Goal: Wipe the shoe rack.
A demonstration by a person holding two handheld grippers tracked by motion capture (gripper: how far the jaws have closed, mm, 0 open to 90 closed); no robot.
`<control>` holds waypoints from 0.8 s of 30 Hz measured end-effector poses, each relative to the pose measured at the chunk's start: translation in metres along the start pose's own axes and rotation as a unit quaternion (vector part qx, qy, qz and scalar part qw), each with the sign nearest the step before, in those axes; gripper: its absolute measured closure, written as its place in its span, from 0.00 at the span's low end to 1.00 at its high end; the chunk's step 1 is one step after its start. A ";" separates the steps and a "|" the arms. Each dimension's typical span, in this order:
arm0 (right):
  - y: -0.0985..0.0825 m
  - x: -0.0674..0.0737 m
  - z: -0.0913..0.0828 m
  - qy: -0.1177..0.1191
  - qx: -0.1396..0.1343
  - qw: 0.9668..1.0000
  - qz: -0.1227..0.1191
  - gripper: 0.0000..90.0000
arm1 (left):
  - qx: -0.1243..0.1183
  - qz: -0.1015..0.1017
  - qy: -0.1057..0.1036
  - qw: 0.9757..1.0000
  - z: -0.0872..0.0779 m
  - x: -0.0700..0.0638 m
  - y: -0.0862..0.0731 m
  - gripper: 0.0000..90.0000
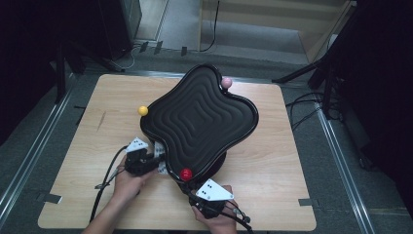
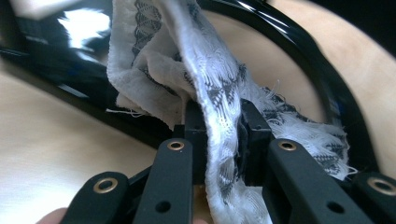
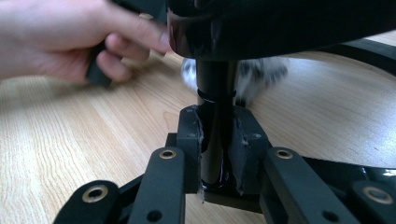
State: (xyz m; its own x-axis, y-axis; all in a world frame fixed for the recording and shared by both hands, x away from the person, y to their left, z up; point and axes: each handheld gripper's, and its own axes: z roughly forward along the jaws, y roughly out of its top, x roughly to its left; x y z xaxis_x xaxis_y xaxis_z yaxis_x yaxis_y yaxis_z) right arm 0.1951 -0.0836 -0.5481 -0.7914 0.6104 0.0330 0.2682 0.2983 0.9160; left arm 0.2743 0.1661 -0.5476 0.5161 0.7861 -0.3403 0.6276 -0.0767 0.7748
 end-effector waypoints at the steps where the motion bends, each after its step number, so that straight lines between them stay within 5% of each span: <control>1: 0.000 0.000 0.000 0.000 0.000 1.000 0.000 0.84 | 0.001 -0.005 -0.004 1.000 0.000 -0.006 -0.002 0.86; 6: -0.001 0.001 -0.002 -0.007 0.000 1.000 0.000 0.84 | 0.021 0.013 -0.022 0.999 0.000 -0.031 -0.012 0.85; 9: 0.000 0.001 -0.002 -0.009 0.003 1.000 0.000 0.84 | 0.015 0.024 -0.004 1.000 -0.001 -0.033 -0.014 0.85; 13: 0.001 0.003 -0.003 -0.014 0.008 1.000 0.003 0.85 | -0.017 0.004 0.044 0.999 -0.003 -0.016 -0.012 0.85; 18: 0.000 0.000 -0.008 -0.018 0.008 1.000 0.004 0.85 | -0.050 -0.030 0.105 0.993 -0.009 0.013 -0.005 0.86; 21: -0.001 -0.002 -0.011 -0.024 0.009 1.000 0.006 0.85 | -0.059 -0.044 0.129 0.989 -0.010 0.030 0.002 0.86; 24: -0.003 -0.006 -0.015 -0.031 0.009 0.999 0.008 0.85 | -0.059 -0.049 0.126 0.989 -0.008 0.033 0.003 0.86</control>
State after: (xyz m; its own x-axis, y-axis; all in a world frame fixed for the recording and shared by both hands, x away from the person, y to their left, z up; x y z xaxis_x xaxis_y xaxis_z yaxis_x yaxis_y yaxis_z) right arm 0.1910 -0.0988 -0.5447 -0.7511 0.6598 0.0225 0.2908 0.3001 0.9085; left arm 0.2885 0.1970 -0.5518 0.2848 0.9151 -0.2854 0.5880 0.0684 0.8060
